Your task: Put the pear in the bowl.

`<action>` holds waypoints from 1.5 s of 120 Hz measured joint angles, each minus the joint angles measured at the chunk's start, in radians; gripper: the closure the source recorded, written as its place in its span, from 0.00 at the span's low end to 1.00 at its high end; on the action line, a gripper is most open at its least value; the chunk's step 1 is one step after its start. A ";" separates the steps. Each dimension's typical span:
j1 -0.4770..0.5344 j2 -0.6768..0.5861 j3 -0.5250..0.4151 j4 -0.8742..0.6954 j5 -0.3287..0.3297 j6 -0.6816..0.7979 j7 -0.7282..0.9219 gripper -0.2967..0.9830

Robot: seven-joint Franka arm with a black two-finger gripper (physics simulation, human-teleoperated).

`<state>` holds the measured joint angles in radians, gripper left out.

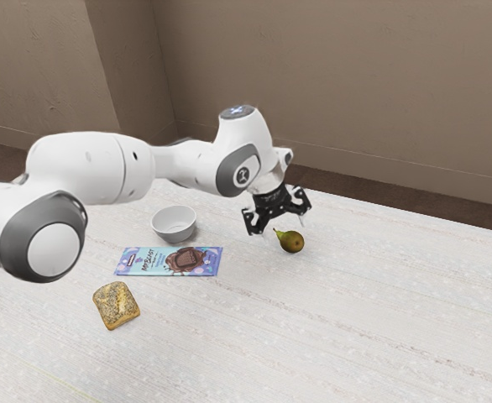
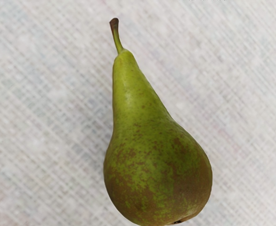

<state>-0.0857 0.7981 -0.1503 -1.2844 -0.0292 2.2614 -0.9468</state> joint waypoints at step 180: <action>0.005 0.109 -0.015 0.056 -0.020 0.111 -0.214 0.47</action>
<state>-0.0809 0.9071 -0.1653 -1.2282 -0.0488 2.3725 -1.1612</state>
